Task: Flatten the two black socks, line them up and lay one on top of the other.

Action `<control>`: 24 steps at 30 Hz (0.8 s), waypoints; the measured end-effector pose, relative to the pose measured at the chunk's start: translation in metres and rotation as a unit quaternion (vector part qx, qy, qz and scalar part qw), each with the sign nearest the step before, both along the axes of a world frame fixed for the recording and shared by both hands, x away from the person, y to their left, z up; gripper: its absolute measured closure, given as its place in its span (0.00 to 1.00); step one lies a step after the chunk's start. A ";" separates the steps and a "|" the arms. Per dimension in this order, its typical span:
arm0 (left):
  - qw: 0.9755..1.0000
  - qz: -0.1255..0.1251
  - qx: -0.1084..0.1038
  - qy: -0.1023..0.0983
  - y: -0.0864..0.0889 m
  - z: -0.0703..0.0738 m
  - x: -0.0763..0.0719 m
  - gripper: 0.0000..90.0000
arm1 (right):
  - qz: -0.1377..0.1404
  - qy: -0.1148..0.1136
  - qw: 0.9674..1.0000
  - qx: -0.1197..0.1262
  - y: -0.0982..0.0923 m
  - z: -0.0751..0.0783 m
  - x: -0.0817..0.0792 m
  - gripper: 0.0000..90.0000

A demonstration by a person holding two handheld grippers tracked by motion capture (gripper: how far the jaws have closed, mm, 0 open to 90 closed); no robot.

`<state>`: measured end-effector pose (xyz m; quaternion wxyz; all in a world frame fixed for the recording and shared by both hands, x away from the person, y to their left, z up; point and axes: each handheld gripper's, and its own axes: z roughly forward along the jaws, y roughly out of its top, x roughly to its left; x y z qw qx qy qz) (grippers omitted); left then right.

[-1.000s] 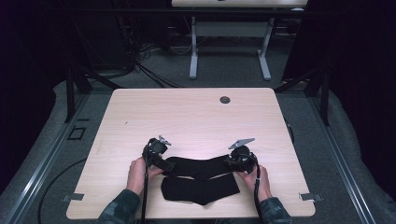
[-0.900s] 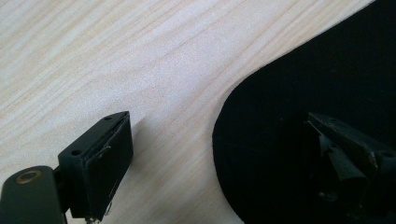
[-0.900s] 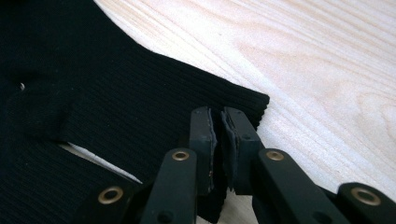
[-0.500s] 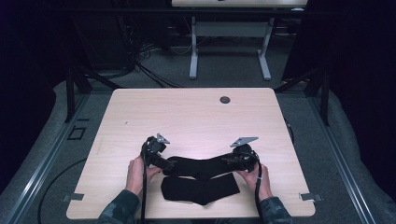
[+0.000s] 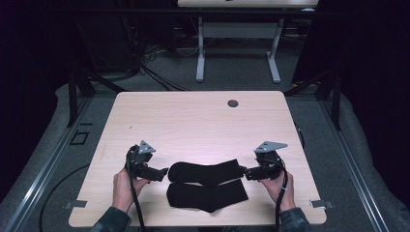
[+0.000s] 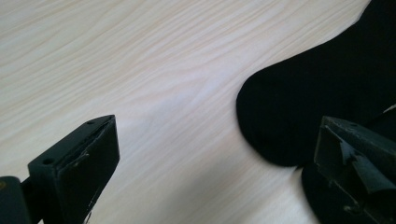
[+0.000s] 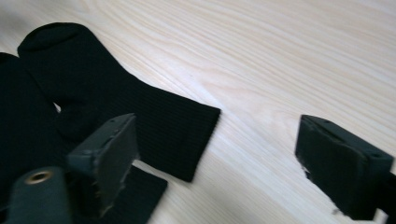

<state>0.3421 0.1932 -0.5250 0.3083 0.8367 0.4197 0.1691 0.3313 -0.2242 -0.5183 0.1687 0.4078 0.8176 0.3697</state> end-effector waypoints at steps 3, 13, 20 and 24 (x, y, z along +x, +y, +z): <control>1.000 0.016 -0.003 -0.007 0.014 -0.003 -0.011 0.00 | -0.004 0.001 1.000 -0.007 -0.009 0.001 -0.004 0.06; 0.997 0.067 -0.026 -0.009 0.063 -0.025 -0.043 0.00 | -0.058 0.003 0.998 -0.021 -0.058 -0.012 -0.022 0.00; 0.994 0.100 -0.032 -0.009 0.081 -0.051 -0.051 0.00 | -0.101 0.017 0.994 -0.037 -0.095 -0.043 -0.029 0.00; 0.993 0.112 -0.037 -0.010 0.084 -0.063 -0.049 0.00 | -0.113 0.021 0.992 -0.047 -0.108 -0.056 -0.031 0.00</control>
